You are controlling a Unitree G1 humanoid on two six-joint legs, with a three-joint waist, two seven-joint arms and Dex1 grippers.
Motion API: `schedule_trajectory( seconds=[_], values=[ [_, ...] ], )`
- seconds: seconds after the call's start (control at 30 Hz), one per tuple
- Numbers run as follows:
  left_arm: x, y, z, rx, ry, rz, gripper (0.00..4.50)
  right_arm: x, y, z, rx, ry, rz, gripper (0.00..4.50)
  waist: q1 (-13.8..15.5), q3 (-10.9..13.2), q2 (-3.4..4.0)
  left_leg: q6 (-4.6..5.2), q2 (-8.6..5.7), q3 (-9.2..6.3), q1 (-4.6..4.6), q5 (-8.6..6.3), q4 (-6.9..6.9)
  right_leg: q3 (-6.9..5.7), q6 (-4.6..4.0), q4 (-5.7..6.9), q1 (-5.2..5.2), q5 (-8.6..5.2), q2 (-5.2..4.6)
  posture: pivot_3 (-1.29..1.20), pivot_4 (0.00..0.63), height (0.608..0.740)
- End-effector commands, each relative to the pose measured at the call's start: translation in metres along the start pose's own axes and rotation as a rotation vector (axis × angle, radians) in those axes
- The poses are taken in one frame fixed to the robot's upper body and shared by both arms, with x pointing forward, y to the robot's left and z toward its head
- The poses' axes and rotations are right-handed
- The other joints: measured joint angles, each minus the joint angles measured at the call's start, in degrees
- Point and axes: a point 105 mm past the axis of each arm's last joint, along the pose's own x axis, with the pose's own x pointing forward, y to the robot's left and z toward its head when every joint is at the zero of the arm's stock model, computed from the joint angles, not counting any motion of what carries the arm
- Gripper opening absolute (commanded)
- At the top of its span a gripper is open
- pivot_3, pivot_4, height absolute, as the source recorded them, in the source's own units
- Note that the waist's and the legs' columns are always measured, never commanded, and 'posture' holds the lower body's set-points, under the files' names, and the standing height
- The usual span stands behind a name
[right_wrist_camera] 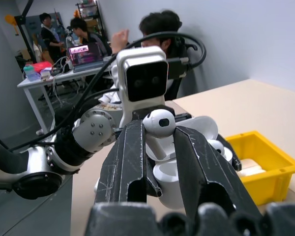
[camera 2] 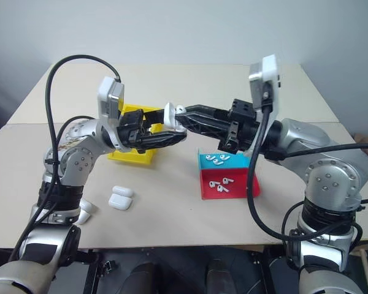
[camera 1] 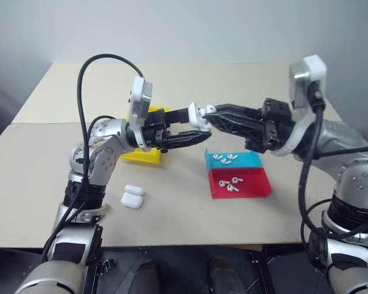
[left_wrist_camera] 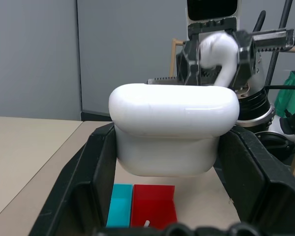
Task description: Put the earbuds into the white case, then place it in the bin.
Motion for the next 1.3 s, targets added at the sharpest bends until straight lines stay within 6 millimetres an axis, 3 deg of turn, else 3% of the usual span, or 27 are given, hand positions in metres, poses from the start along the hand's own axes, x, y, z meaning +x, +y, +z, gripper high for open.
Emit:
schedule_trajectory(
  seconds=[0.03, 0.5, 0.77, 1.13, 1.23, 1.3],
  values=[
    [0.0, -0.001, 0.011, 0.048, -0.005, -0.017, 2.8, 0.003, 0.007, 0.008, -0.044, 0.001, 0.024, 0.68, 0.05, 0.0, 0.0, 0.0, 0.0, 0.0, 0.0, 0.0, 0.0, 0.0, 0.0, -0.04, 0.01, 0.0, 0.0, 0.0, 0.15, 0.74],
    [0.0, -0.005, 0.01, 0.075, -0.019, -0.014, 2.8, -0.002, 0.003, -0.005, -0.072, 0.1, 0.003, 0.68, 0.09, 0.0, 0.0, 0.01, 0.0, -0.01, -0.02, 0.0, 0.0, -0.01, 0.0, -0.06, 0.01, 0.0, 0.0, 0.0, 0.15, 0.74],
    [-0.001, -0.004, 0.011, 0.081, -0.022, -0.013, 2.8, 0.001, 0.0, -0.006, -0.097, 0.143, -0.023, 3.33, 0.13, 0.0, 0.0, 0.01, 0.0, -0.01, -0.02, 0.0, 0.0, 0.0, 0.0, -0.06, 0.0, 0.0, 0.0, 0.0, 0.15, 0.74],
    [-0.001, -0.001, 0.009, 0.084, -0.019, -0.019, 2.8, -0.025, 0.015, 0.007, -0.144, 0.179, 0.0, 3.33, 0.25, 0.01, -0.01, 0.02, 0.0, -0.02, -0.04, 0.0, 0.0, -0.02, 0.0, -0.12, 0.02, 0.0, 0.0, 0.0, 0.15, 0.74],
    [-0.001, -0.001, 0.007, 0.075, -0.008, -0.03, 2.8, -0.03, 0.007, 0.02, -0.214, 0.177, -0.039, 2.75, 0.14, 0.01, -0.01, 0.02, 0.0, -0.01, -0.02, 0.0, 0.01, 0.0, 0.0, -0.12, 0.02, 0.0, -0.01, 0.0, 0.15, 0.74],
    [0.001, -0.001, 0.004, 0.073, 0.003, -0.041, 2.8, -0.032, 0.006, 0.031, -0.277, 0.175, -0.015, 2.12, 0.11, 0.01, -0.01, 0.03, -0.01, 0.0, -0.01, 0.0, 0.02, 0.01, 0.0, -0.11, 0.01, 0.0, 0.0, 0.0, 0.15, 0.74]
  ],
)
